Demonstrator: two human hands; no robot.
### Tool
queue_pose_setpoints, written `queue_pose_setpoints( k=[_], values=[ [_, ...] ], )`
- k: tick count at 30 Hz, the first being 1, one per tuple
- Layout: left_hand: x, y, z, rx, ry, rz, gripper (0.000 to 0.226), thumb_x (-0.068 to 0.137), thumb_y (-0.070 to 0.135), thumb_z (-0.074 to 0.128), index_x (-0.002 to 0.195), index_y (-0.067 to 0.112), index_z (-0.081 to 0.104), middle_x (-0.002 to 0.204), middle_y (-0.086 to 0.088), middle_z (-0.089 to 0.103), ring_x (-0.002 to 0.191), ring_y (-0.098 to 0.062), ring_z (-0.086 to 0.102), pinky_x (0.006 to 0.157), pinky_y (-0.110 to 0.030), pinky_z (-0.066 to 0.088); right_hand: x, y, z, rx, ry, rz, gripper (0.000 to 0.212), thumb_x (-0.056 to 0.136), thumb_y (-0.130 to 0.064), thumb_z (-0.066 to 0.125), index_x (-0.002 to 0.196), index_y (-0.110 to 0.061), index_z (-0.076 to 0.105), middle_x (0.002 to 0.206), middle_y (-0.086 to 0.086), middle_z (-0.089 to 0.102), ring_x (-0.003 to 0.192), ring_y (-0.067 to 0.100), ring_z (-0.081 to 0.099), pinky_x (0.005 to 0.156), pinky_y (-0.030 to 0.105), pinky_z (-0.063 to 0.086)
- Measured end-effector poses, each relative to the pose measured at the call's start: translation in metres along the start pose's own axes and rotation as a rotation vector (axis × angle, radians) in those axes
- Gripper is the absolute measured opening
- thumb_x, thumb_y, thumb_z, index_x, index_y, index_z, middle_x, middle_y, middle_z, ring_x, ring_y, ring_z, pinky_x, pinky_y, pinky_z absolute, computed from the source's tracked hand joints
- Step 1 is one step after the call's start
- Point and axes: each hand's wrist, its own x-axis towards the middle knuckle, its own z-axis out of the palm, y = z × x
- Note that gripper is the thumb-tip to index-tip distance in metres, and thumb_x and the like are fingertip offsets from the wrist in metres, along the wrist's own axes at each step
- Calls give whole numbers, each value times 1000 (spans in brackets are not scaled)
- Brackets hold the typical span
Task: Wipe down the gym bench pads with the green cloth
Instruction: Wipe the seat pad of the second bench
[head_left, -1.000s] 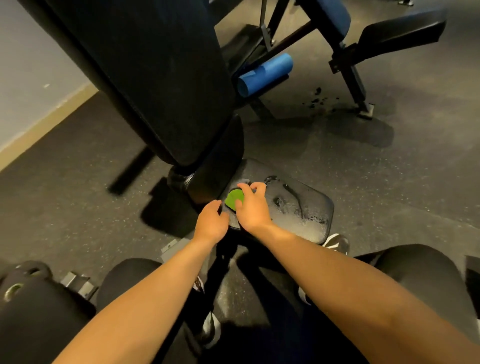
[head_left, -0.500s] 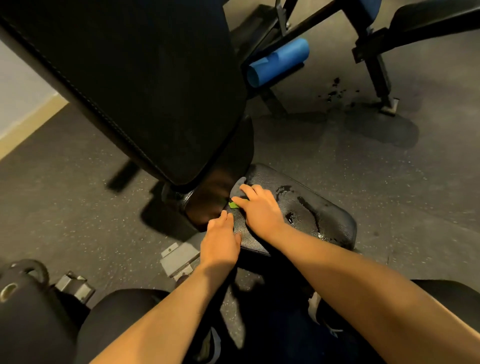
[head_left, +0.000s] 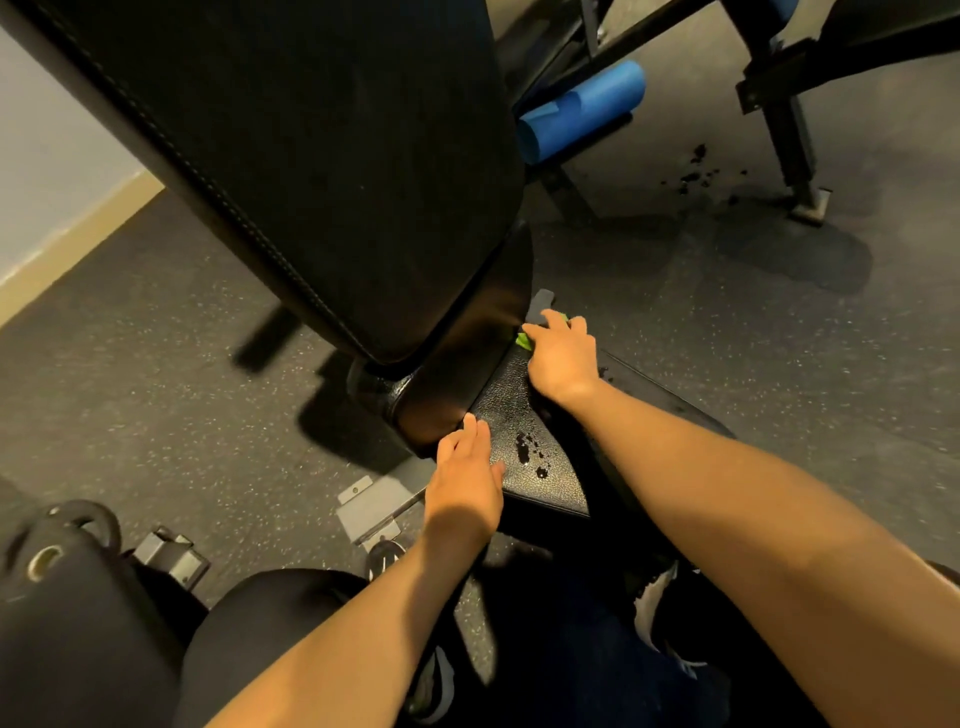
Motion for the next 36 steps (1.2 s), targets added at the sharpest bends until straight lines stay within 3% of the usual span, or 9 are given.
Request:
queue_pose_setpoints(
  k=[6,9,11,14,19,24,27,31,36],
  values=[
    [-2,6,-2,-18,9,-3,56,103,22,50,154,12,28,165,-4,17,143,-23,22,110,-34,33,-51,-25,28,120,92,-163,43,81,-3,62,124,-9,67,137,13,53,113,40,45,93,47,45],
    [-4,9,-3,-48,38,-13,52,101,14,48,150,12,32,158,-5,29,139,-24,26,103,-36,40,-79,-25,33,262,111,-231,35,84,-2,57,111,-15,76,127,8,63,108,34,49,93,42,46],
    [-5,7,-3,-79,48,-29,52,100,11,45,151,10,33,152,-8,37,137,-25,29,103,-36,40,-90,-25,38,281,11,-272,42,90,-6,48,120,-22,73,135,2,59,114,26,45,96,33,42],
    [-4,7,-2,-77,61,-23,58,100,16,52,153,10,30,154,-8,36,138,-25,27,106,-33,35,-83,-14,27,256,36,-309,45,90,-3,49,129,-18,67,137,6,56,117,30,44,98,41,44],
    [-1,6,3,-45,58,-26,56,102,20,50,153,14,28,165,0,18,142,-21,20,110,-32,31,-30,3,4,239,84,-82,60,93,-2,50,150,-17,40,159,11,29,137,36,27,113,45,34],
    [-1,5,4,-69,54,-12,55,101,18,51,151,16,29,164,4,17,140,-19,20,107,-34,34,-3,-4,-1,197,28,67,64,94,-9,52,153,-17,31,158,12,30,136,37,28,110,43,35],
    [-1,4,4,-79,56,-16,56,101,18,52,152,16,29,163,2,19,140,-19,20,106,-35,35,-14,-12,8,179,86,77,56,92,-16,55,145,-16,41,140,13,46,123,35,38,98,42,40],
    [-1,5,6,-66,67,-6,55,100,16,52,150,14,29,163,1,19,139,-21,21,106,-36,35,-54,-9,27,185,143,-177,37,80,-7,63,116,-14,70,111,11,62,105,34,49,84,43,47],
    [0,9,7,-100,75,-32,44,100,10,50,142,13,38,161,-5,24,142,-23,21,105,-40,40,-86,-14,30,236,18,-281,37,91,-11,54,122,-24,69,113,1,57,111,22,41,82,32,44]
  ],
)
